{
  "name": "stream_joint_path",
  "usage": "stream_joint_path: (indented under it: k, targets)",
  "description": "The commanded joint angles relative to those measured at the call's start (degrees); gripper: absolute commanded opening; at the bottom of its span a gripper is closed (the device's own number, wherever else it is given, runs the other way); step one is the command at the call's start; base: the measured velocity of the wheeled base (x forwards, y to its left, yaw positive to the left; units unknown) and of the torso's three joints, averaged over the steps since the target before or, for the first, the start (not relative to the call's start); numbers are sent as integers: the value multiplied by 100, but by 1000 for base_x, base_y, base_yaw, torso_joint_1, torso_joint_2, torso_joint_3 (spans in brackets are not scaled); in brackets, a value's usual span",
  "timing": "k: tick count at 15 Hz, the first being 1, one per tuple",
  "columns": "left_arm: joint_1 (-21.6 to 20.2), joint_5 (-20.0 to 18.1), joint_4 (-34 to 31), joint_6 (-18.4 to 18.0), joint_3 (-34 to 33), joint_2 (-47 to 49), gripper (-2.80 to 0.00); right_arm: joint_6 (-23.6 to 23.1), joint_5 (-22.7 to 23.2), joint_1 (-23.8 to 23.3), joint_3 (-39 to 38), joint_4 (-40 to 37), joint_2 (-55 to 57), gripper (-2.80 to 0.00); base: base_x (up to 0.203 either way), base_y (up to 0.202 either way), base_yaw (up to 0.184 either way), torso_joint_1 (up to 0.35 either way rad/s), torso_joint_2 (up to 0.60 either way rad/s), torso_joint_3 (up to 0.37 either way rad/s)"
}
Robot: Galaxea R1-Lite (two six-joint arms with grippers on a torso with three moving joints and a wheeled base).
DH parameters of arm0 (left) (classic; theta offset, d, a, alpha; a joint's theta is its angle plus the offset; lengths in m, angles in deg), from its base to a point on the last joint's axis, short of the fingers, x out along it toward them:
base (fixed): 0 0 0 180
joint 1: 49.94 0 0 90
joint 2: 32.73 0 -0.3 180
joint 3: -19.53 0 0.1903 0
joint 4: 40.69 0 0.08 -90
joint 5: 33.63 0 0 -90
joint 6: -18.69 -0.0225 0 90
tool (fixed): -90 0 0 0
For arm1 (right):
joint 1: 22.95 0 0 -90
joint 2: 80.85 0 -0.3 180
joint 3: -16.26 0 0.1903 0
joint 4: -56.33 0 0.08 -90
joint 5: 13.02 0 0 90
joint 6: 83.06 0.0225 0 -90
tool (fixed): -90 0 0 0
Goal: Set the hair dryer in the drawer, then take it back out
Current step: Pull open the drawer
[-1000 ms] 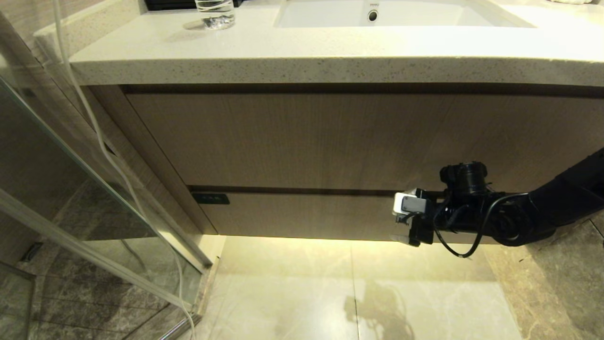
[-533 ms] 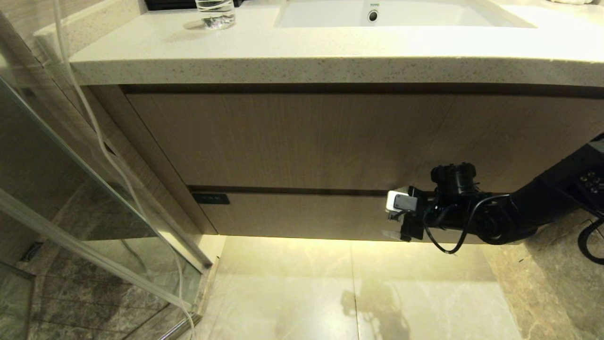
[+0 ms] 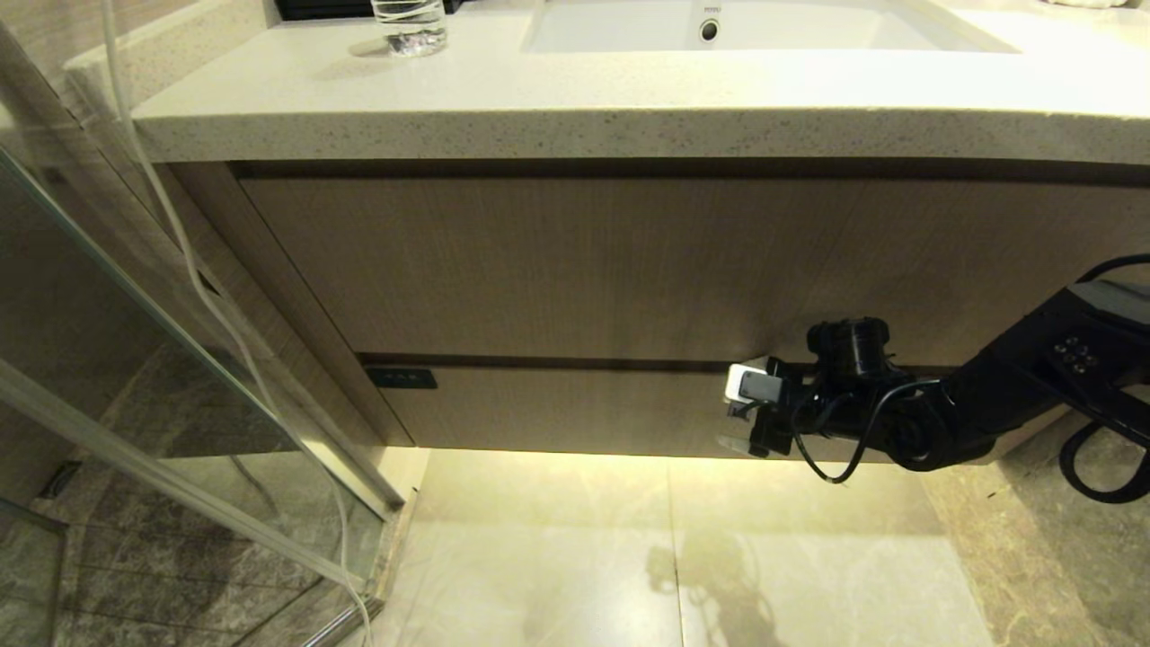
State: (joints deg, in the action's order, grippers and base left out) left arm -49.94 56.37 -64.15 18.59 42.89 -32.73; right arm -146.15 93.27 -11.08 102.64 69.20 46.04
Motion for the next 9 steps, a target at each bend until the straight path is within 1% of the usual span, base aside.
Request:
stream_joint_path:
  k: [1,9]
  targets:
    - [0,0,1,1,0,0,-280,-37,-14,-1,0,75,90,0,0,0,0,0,0,0]
    - [0,0,1,1,0,0,-280,-35,-12,43,-77,-46,313,0,0,0,0,0,0,0]
